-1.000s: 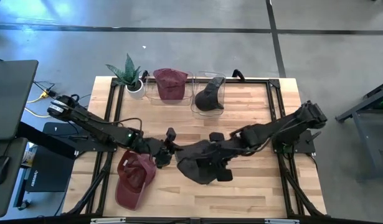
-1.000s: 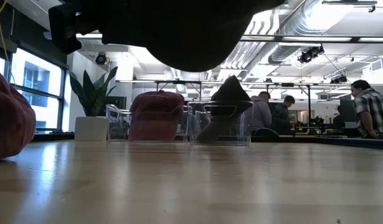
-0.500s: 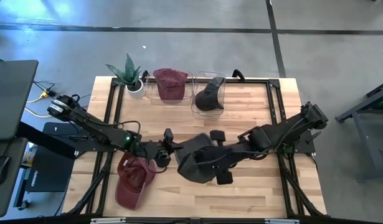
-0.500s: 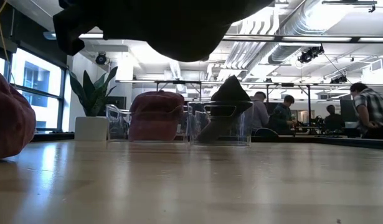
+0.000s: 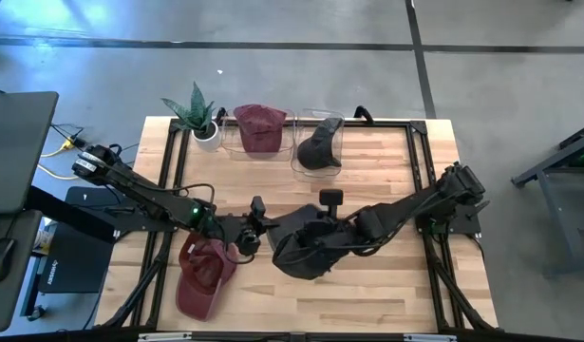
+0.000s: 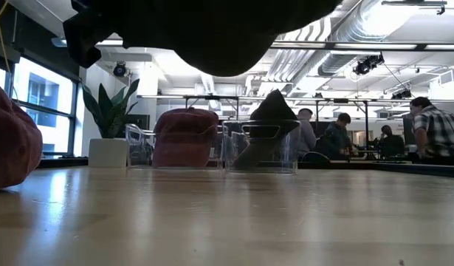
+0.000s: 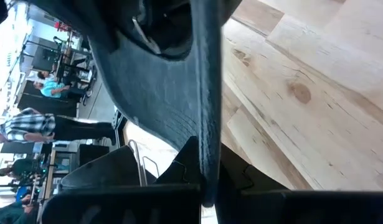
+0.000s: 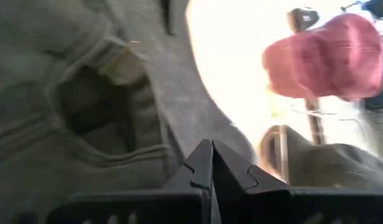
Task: Pick & Place hat
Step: Put the black cap into the right transparent bin
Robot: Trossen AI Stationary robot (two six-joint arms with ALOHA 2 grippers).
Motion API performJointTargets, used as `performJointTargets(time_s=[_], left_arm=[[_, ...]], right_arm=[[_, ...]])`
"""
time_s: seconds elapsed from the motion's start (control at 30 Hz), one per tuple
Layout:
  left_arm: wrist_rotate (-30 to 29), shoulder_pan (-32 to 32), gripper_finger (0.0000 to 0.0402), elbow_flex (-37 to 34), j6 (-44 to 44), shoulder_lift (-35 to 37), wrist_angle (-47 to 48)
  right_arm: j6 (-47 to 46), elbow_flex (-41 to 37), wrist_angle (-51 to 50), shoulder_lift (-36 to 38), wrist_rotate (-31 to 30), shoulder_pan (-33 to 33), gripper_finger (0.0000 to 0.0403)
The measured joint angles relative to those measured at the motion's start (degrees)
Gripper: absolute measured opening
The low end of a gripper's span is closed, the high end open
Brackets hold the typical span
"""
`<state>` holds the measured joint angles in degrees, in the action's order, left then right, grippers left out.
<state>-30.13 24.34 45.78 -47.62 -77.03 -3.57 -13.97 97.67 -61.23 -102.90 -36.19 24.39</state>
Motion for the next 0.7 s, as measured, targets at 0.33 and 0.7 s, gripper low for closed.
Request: performJointTargets(time_s=[0.33,0.7], left_arm=[[-0.7,0.1,0.0001,0.0,0.0,0.0,-0.3],[-13.1,0.0,0.0001,0.1,-0.2,-1.1,-0.5]], right_arm=[[3.9,6.0,3.1,1.0,2.7,2.1,0.0001],[-3.5,1.5,8.2,0.4,11.2,1.8,0.0004]])
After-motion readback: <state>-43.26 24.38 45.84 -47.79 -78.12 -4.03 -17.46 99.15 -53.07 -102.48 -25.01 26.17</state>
